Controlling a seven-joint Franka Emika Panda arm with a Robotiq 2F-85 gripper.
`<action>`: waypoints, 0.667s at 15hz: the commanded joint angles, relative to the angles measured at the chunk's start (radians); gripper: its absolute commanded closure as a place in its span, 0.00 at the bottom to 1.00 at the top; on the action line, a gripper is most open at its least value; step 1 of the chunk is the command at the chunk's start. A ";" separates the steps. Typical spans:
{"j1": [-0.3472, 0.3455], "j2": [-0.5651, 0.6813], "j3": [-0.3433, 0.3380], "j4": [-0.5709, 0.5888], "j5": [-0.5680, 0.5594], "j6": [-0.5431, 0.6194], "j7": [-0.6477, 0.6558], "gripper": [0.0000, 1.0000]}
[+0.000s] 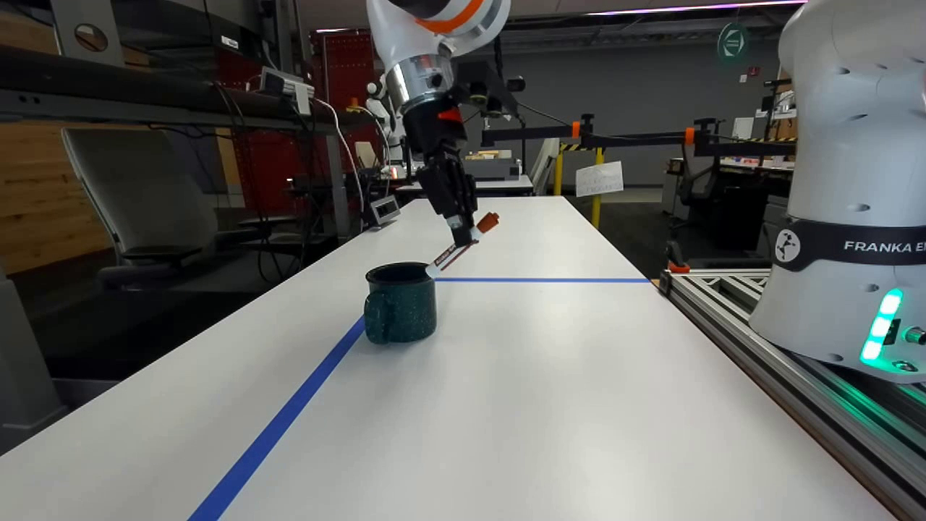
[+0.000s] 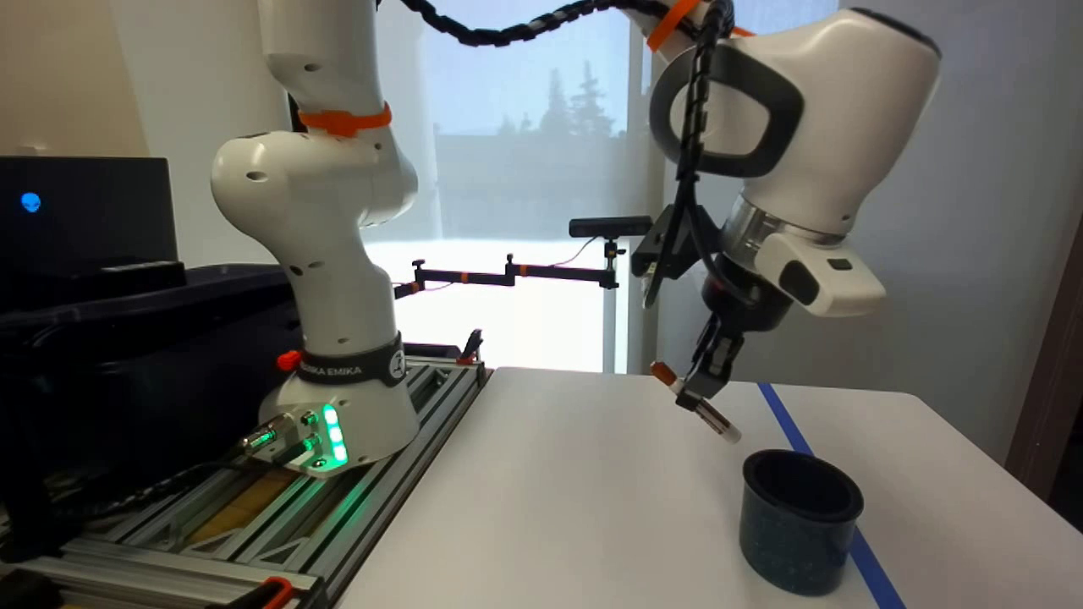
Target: Remove the marker from the mug
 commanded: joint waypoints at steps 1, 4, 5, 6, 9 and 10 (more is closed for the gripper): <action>0.000 -0.106 0.010 -0.180 0.087 0.130 -0.188 0.95; -0.003 -0.099 0.002 -0.249 0.192 0.224 -0.384 0.95; -0.005 -0.094 -0.001 -0.265 0.238 0.254 -0.454 0.95; -0.007 -0.082 -0.004 -0.277 0.286 0.288 -0.527 0.95; -0.014 -0.059 -0.012 -0.302 0.391 0.349 -0.722 0.95; -0.017 -0.052 -0.014 -0.307 0.416 0.362 -0.777 0.95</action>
